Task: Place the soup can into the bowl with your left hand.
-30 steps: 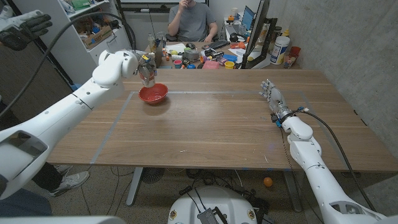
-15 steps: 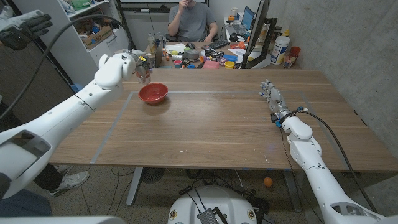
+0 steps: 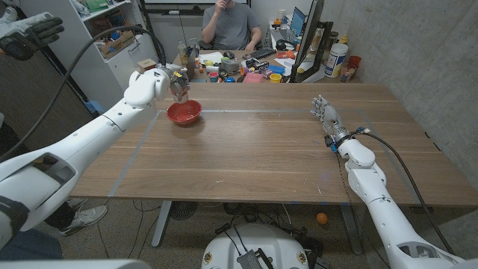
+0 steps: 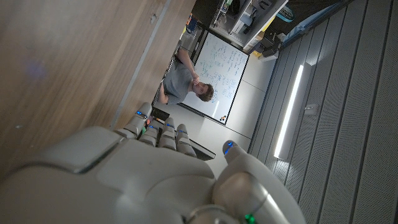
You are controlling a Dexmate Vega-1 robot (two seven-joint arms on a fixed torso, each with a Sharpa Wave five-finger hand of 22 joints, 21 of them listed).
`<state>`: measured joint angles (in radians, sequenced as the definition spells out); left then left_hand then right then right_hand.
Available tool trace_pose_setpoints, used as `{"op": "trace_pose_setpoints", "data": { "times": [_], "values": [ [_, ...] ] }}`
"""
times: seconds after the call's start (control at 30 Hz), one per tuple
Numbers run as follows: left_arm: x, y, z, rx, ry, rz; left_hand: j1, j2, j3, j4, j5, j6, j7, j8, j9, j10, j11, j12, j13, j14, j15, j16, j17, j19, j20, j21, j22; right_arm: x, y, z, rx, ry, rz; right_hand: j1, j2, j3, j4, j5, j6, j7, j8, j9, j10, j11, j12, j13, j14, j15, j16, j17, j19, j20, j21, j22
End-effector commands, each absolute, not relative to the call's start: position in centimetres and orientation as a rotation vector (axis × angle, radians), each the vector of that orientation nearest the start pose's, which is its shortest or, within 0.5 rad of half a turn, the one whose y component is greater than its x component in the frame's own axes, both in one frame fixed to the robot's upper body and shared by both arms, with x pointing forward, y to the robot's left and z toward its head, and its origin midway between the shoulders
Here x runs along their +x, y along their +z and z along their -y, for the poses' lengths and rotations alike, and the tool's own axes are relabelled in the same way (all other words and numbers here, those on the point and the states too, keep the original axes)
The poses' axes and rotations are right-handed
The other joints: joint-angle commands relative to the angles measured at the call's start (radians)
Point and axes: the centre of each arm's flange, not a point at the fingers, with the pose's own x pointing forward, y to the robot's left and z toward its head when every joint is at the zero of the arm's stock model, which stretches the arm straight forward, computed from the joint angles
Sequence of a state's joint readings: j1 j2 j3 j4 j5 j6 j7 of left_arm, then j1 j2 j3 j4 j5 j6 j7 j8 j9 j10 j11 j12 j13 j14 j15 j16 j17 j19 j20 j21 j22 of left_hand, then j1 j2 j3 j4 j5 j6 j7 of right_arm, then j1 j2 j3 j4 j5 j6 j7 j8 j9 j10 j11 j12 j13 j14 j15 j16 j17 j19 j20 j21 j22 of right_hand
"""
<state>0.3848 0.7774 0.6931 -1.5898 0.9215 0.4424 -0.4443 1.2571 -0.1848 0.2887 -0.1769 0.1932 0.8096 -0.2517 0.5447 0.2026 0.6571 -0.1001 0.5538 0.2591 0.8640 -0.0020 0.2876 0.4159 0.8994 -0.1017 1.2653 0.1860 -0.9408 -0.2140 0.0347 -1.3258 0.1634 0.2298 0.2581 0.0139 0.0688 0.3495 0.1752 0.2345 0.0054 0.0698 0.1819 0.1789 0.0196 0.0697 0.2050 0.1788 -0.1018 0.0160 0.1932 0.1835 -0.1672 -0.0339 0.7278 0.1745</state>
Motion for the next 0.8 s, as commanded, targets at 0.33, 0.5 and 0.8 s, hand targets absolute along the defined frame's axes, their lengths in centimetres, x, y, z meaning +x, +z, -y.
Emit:
{"op": "trace_pose_setpoints", "data": {
  "times": [0.33,0.5,0.8],
  "values": [
    [66.8,14.3,-28.9,1.771,0.204,0.091,0.183,0.194,0.057,0.042,0.001,0.234,0.223,-0.009,0.007,0.111,-0.078,0.183,0.227,0.378,-0.235,-0.010,0.005,-0.031,-0.097,0.014,0.001,64.6,-4.4,30.9,-0.116,0.151,0.606,0.004,0.098,0.009,0.000,0.009,0.000,0.004,0.007,0.004,0.008,0.002,0.003,0.005,0.006,-0.001,-0.001,0.002,-0.019,-0.018,-0.005,0.002],
    [67.1,13.8,-29.4,1.784,0.187,0.036,0.183,0.193,0.060,0.042,0.001,0.236,0.224,-0.012,0.007,0.110,-0.077,0.183,0.229,0.377,-0.235,-0.013,0.006,-0.034,-0.098,0.016,0.001,64.8,-4.4,30.8,-0.115,0.154,0.606,0.004,0.098,0.009,0.000,0.009,-0.001,0.004,0.006,0.004,0.007,0.002,0.003,0.005,0.006,-0.002,-0.001,0.002,-0.019,-0.017,-0.006,0.002],
    [67.7,12.7,-30.0,1.825,0.184,-0.035,0.184,0.192,0.063,0.042,0.001,0.240,0.225,-0.016,0.008,0.109,-0.079,0.182,0.229,0.377,-0.235,-0.017,0.008,-0.039,-0.097,0.018,0.000,64.8,-4.5,30.7,-0.116,0.151,0.603,0.004,0.098,0.009,0.000,0.009,-0.003,0.003,0.006,0.004,0.006,-0.001,0.002,0.005,0.006,-0.002,-0.001,0.002,-0.018,-0.018,-0.008,0.002]
  ]
}}
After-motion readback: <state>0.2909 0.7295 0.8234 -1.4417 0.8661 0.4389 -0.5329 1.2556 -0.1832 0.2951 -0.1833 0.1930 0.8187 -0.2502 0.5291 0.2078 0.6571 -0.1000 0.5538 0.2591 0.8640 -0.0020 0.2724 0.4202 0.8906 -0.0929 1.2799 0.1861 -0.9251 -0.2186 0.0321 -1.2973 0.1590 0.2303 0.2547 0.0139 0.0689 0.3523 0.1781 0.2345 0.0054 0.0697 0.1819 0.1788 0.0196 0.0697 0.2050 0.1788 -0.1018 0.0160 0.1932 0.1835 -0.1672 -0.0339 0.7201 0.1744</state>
